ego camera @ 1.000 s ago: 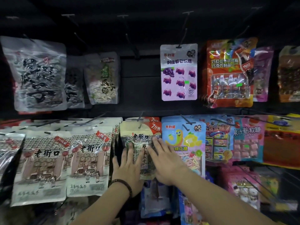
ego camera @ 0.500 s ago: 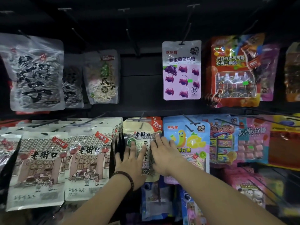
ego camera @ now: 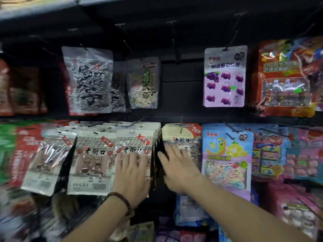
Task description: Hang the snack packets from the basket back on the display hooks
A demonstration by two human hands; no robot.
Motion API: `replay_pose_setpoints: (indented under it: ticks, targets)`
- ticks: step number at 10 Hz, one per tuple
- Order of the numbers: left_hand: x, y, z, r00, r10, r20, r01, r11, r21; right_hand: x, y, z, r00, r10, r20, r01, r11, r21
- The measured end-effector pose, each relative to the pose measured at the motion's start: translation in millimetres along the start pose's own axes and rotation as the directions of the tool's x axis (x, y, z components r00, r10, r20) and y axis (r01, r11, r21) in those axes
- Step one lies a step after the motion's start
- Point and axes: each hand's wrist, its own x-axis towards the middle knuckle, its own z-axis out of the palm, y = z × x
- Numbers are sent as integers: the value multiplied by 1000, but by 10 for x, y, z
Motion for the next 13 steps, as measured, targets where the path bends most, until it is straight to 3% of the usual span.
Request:
replay_pose_setpoints:
  ticks: [2,3,6,8,11,13]
  targets:
    - [40,-525,218,969,-124,215,141,988,-64,332,-363,89,997,-71,13,71,997,40]
    - [134,-615,404,948,-83,306,103,993,-49,506,-410,221,998,-52,36,50,997,56]
    - [637,-675,605,937,-26,349,15,999,35,930,-283,391,996,-2,92,1,1000,5]
    - [931,-791,535,883,-10,469,-8,999,36,1160,-148,352,985,22,173,-29,999,42]
    - [486,-585,395,941,-59,332,33,996,83,775,-204,158,996,-7,88,3,999,42]
    - [202,-207,-109,946,17,323,-6,999,-37,100,-144,-180,994,8,111,-8,1000,-7]
